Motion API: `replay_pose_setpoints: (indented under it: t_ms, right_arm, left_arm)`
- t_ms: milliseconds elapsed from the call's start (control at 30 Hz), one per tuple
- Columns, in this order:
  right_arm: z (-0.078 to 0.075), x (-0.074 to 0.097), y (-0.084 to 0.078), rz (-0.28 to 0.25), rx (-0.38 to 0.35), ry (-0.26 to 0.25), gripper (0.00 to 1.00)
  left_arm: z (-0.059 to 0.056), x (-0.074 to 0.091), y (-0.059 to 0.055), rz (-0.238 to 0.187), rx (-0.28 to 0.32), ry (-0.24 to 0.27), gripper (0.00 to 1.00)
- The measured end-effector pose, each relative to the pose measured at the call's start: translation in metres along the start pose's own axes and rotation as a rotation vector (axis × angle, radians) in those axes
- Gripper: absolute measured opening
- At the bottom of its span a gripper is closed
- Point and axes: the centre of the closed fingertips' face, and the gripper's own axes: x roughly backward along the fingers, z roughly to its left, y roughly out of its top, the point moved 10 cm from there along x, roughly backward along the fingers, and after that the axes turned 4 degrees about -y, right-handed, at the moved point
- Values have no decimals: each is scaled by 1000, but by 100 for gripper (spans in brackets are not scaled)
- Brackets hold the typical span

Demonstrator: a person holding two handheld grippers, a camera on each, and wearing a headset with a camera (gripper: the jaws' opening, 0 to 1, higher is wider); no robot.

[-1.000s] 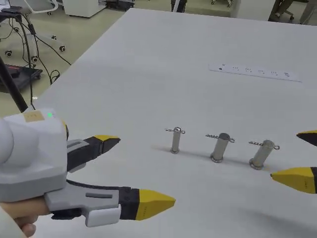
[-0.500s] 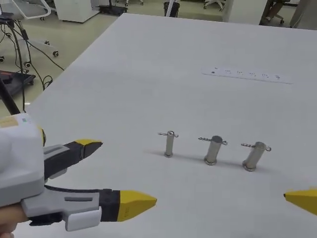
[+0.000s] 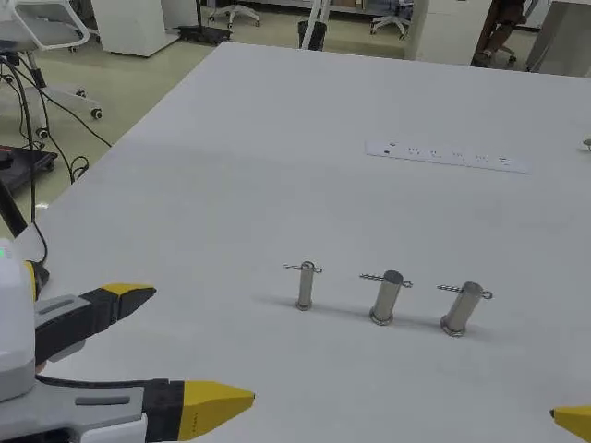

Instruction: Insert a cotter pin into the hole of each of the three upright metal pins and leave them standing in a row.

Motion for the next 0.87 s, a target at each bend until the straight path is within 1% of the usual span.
replay_pose_setpoints:
  t_ms: [167, 300, 500, 600, 667, 767, 867]
  right_arm:
    - [-1, 5, -5, -4, -29, -18, 100]
    - [-3, 6, -6, 1, -34, -27, 100]
    - [-5, 5, -3, 5, -39, -24, 100]
    - [-3, 3, -3, 13, -40, -16, 100]
    - [-2, 1, -3, 28, -34, -15, 100]
    - [-2, -1, -2, 32, -36, -14, 100]
    - [-2, -3, -2, 42, -32, -13, 100]
  left_arm:
    - [1, 1, -2, 5, 11, 12, 99]
    - [0, -1, -3, 6, 19, 14, 99]
    - [-1, -7, -3, 17, 22, 5, 99]
    - [0, -9, -2, 23, 7, 10, 99]
    - [0, -10, 0, 15, 7, 11, 99]
    - [0, -12, 5, -16, 13, 13, 99]
    - [2, -13, 6, -22, 14, 15, 99]
